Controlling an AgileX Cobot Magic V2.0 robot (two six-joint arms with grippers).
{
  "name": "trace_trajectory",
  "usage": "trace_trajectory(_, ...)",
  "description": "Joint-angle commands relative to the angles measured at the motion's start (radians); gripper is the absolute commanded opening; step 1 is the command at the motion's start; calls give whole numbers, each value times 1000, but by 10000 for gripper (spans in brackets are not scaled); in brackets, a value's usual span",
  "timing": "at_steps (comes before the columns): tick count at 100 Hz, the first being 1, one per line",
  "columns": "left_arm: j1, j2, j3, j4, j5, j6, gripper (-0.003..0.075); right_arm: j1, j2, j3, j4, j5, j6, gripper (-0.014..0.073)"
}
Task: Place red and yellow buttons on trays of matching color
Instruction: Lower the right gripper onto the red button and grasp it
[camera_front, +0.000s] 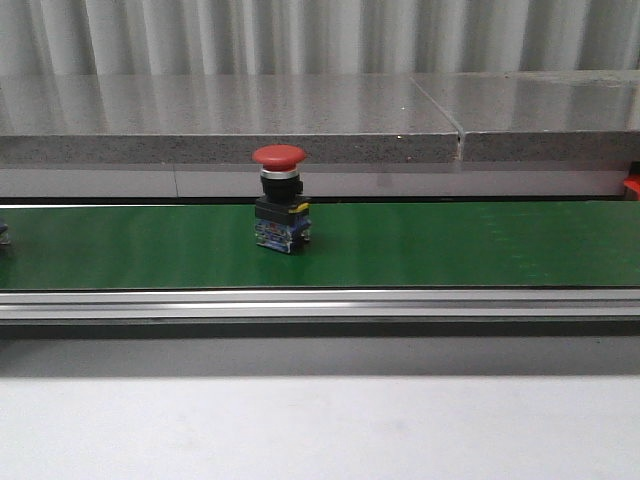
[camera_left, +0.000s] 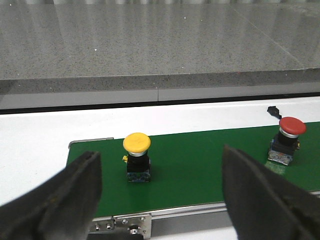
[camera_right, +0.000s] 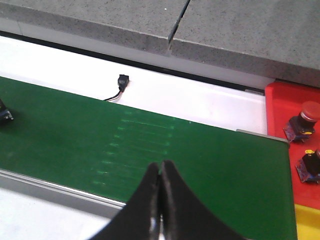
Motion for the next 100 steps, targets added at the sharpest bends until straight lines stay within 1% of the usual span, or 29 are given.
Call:
trace_trajectory(1, -9, -73, 13, -9, -48, 2, 349, 0, -6, -26, 5, -69, -7, -68)
trace_trajectory(23, -9, -210, 62, -9, -18, 2, -24, 0, -6, -26, 5, -69, -7, -68)
trace_trajectory(90, -9, -226, 73, -9, -20, 2, -21, 0, -6, -26, 6, -75, -7, -62)
trace_trajectory(95, -9, -226, 73, -9, -20, 2, -21, 0, -6, -26, 6, -72, -7, -46)
trace_trajectory(100, -9, -226, 73, -9, -20, 2, -21, 0, -6, -26, 6, -72, -7, 3)
